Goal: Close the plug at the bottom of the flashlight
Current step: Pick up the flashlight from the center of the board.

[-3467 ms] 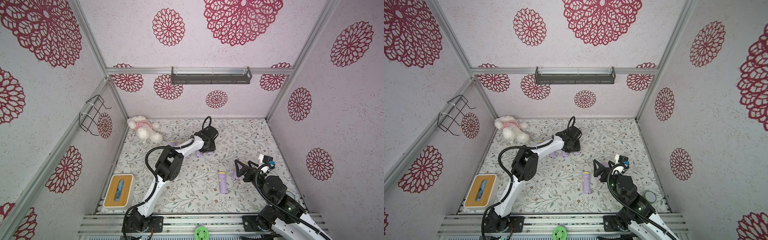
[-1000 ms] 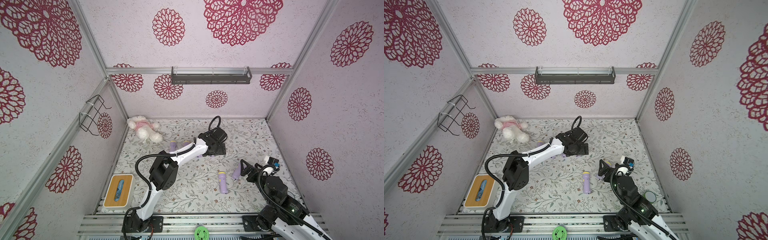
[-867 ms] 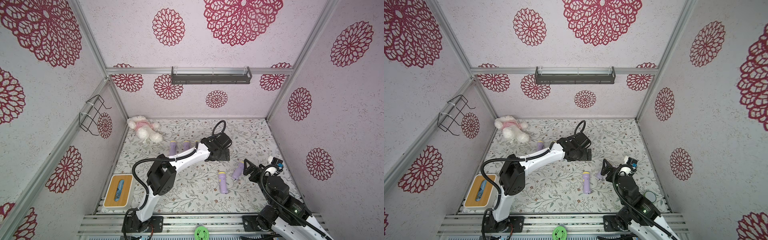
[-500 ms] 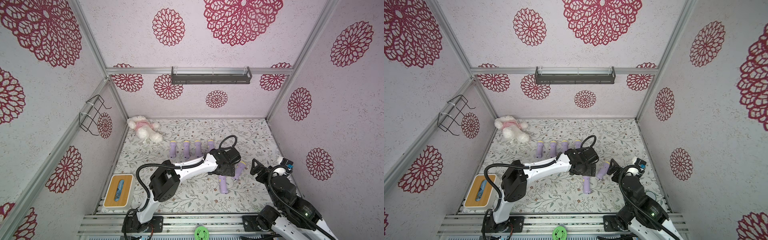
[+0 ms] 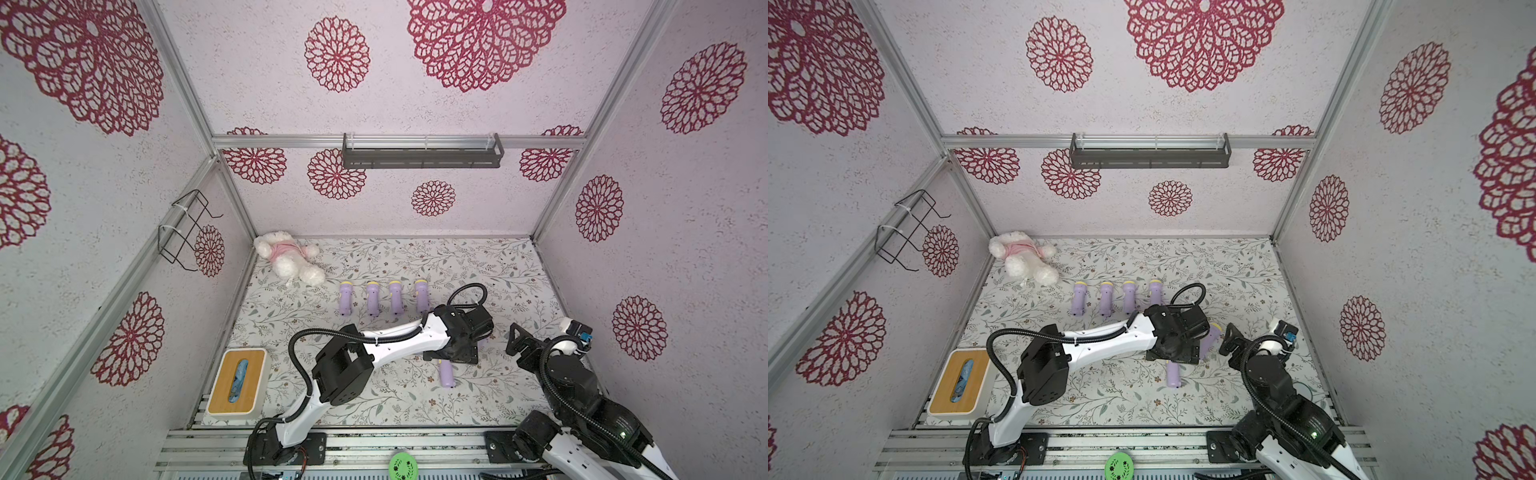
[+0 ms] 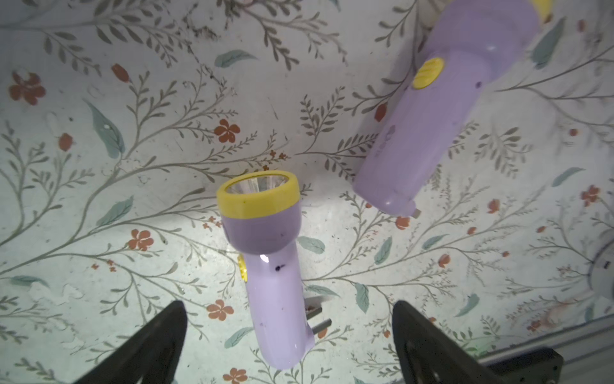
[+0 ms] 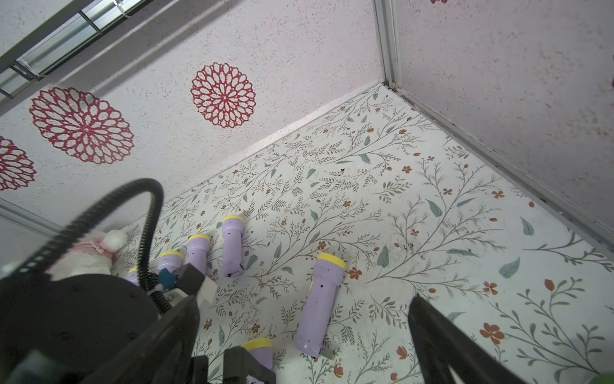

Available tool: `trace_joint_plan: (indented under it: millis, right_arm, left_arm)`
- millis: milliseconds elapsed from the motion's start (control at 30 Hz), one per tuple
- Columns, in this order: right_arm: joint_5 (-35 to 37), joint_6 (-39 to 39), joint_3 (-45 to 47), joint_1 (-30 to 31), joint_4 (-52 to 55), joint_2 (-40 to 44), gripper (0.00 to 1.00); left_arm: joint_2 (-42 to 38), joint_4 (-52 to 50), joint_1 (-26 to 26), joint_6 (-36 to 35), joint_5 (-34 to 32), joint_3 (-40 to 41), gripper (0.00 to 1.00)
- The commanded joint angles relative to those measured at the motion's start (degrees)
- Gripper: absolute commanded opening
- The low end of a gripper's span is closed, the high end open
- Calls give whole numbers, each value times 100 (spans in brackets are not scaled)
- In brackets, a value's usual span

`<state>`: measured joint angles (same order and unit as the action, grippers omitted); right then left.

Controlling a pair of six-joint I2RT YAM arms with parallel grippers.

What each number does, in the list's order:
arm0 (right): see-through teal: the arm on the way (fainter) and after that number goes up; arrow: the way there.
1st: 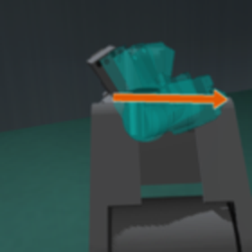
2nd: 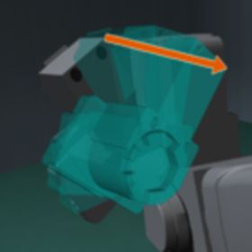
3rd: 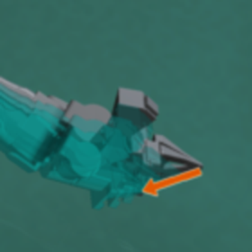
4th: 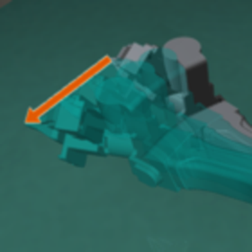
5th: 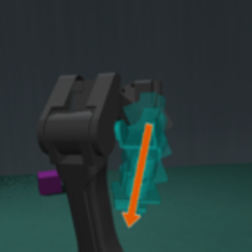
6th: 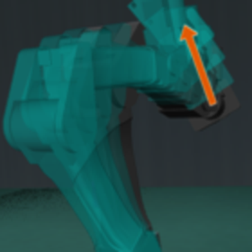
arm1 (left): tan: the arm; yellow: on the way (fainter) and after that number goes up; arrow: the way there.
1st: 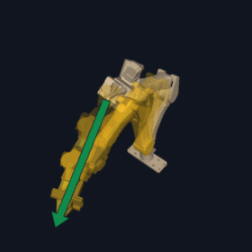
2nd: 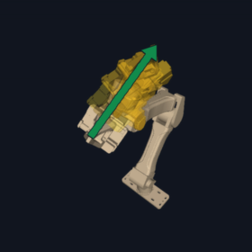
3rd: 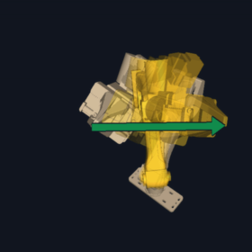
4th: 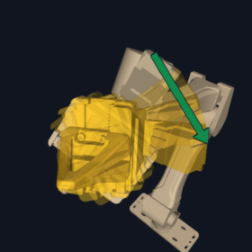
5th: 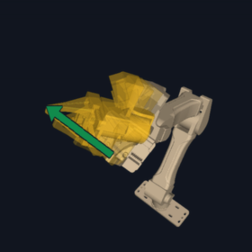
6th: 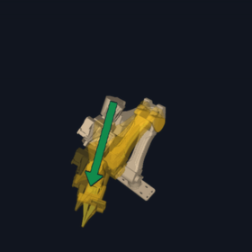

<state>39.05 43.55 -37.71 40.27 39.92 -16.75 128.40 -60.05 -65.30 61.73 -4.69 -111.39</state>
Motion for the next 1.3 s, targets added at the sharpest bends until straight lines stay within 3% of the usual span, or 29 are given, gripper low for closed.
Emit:
trace_joint_plan:
  millis: [0,400,867,1267]
  right_arm:
    - [29,-42,-177,-15,42,44,99]
    - [-19,-83,-43,-19,-52,251,99]
    - [-165,-114,134,-19,-226,360,99]
    - [-242,-105,262,-19,-340,374,99]
  left_arm:
    - [134,-173,26,226,118,-119,98]
    - [427,-205,17,481,267,-149,96]
    - [627,-157,69,472,380,-146,77]
    - [712,-92,131,423,517,-141,66]
